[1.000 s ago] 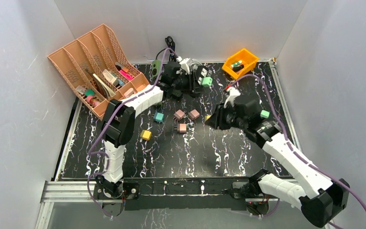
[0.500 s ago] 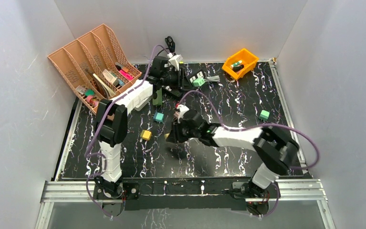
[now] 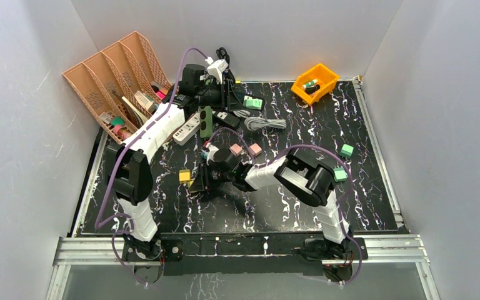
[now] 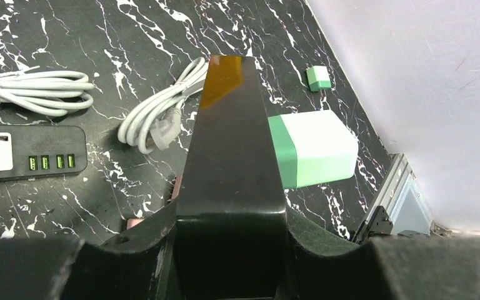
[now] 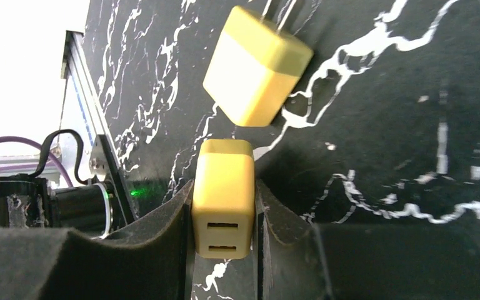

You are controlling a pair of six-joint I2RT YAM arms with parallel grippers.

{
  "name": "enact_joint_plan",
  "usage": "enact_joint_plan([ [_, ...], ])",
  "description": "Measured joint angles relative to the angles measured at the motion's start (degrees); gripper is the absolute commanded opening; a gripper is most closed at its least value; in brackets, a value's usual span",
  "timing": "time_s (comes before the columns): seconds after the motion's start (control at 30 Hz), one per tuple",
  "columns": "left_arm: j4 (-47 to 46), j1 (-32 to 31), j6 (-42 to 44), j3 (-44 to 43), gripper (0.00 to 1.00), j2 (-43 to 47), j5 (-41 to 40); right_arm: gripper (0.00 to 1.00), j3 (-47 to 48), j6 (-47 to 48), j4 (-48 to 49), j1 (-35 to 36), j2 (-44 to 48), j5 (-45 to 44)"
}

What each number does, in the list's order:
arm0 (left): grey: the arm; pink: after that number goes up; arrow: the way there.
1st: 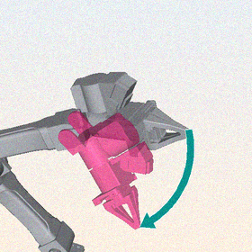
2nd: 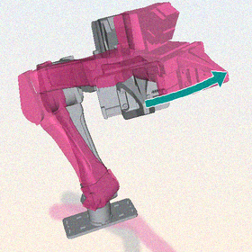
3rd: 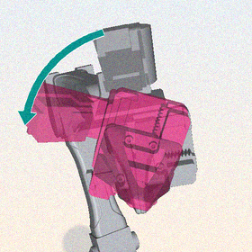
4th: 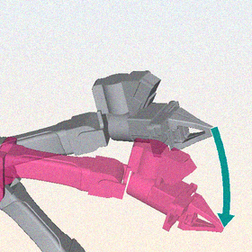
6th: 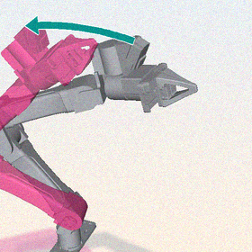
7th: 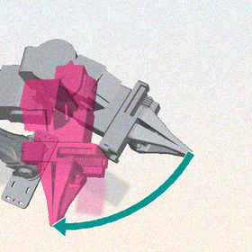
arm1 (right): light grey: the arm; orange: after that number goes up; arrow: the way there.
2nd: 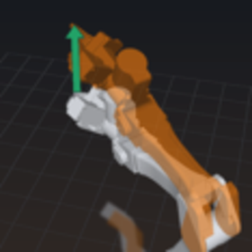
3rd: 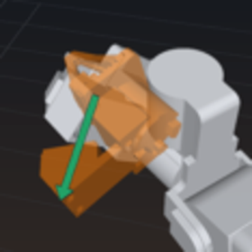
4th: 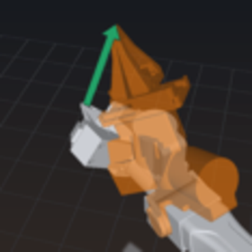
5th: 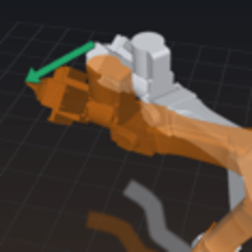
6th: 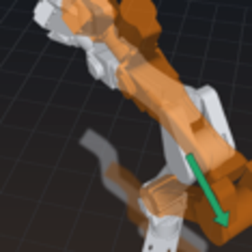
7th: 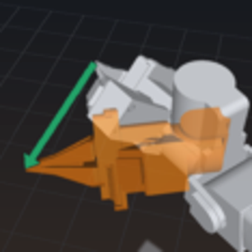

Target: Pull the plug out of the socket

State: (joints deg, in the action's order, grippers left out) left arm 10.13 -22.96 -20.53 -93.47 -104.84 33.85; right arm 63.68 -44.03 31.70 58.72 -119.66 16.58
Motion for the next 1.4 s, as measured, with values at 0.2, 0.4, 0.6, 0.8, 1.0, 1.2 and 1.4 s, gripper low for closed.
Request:
enact_joint_plan([
  [0.2, 0.7, 0.3, 0.4, 0.0, 0.0, 0.1, 0.1, 0.65, 1.1, -1.6, 1.2, 1.6, -1.4, 1.9],
  [0.4, 1.0, 0.3, 0.4, -0.3, 0.0, 0.1, 0.2, 0.74, 1.0, 1.7, -2.5, 1.4, 1.9, 0.5],
  [0.6, 1.0, 0.3, 0.4, -2.2, 0.0, -0.8, 0.2, 0.87, -4.2, 7.0, -10.1, -2.4, 15.1, -0.4],
  [0.8, 0.5, 0.3, 0.0, -2.3, 0.0, -2.5, -0.2, 0.93, -9.4, 10.5, -15.5, -10.4, 38.5, -1.1],
  [1.0, -1.0, 0.0, -0.8, -2.3, 0.0, -3.7, -1.0, 0.98, -10.9, 7.8, -18.6, -29.4, 53.1, -1.3],
  [1.2, -1.8, -3.9, -0.9, -3.4, 0.0, -4.3, -5.0, 0.98, -3.2, -0.9, -30.6, -42.8, 45.6, 1.1],
  [1.4, -3.0, -9.5, 0.1, -5.5, 0.0, -6.3, -11.5, 0.95, -2.4, -17.5, -27.5, -47.5, 39.1, 9.0],
])
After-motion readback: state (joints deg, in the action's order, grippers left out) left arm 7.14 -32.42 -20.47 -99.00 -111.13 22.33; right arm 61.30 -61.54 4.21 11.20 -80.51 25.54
